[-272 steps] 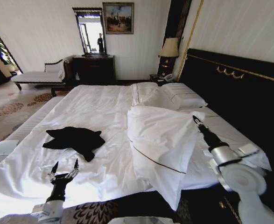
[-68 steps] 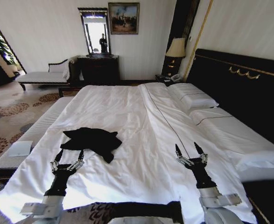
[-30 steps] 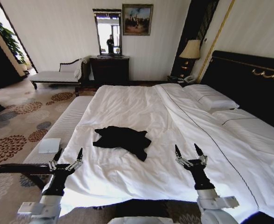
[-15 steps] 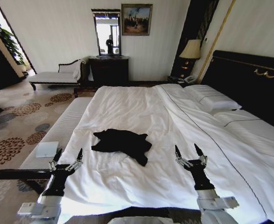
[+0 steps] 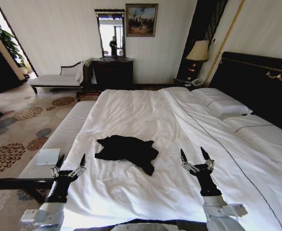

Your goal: Fold the clothes on the bed.

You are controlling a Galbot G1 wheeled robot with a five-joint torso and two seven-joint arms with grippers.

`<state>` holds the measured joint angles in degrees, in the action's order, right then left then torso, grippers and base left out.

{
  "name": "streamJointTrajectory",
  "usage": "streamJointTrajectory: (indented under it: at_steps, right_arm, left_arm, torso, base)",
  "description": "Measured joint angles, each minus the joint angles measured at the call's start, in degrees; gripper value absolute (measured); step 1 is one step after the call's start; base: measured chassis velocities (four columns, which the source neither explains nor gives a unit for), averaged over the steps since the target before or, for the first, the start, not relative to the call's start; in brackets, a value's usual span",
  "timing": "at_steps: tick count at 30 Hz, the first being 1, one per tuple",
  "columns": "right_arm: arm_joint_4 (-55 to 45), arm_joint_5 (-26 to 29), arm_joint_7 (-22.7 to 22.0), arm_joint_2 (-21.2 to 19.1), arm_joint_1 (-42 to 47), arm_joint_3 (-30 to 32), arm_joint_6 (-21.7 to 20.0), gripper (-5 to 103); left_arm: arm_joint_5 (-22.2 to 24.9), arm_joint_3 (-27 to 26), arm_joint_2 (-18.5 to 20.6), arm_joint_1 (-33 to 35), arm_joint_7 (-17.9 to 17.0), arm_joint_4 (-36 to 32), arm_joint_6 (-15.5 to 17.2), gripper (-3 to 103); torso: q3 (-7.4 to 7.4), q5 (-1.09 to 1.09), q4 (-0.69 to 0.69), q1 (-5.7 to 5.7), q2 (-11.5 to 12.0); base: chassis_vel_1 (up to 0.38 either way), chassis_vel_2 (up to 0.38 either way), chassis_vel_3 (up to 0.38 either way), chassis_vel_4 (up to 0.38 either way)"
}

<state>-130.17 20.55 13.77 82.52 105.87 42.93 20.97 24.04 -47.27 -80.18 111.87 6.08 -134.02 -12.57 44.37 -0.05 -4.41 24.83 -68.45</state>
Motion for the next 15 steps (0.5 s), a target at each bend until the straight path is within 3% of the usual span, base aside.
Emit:
streamJointTrajectory:
  at_steps: [15]
  right_arm:
    - [1.23, -0.18, -1.14, 0.13, -0.9, -0.73, 0.17, 100]
  left_arm:
    - [0.39, 0.03, 0.07, -0.92, 0.02, 1.08, 0.32, 100]
  torso:
    - [0.01, -0.01, 0.0, 0.03, 0.01]
  base:
    - [0.01, 0.015, -0.011, -0.018]
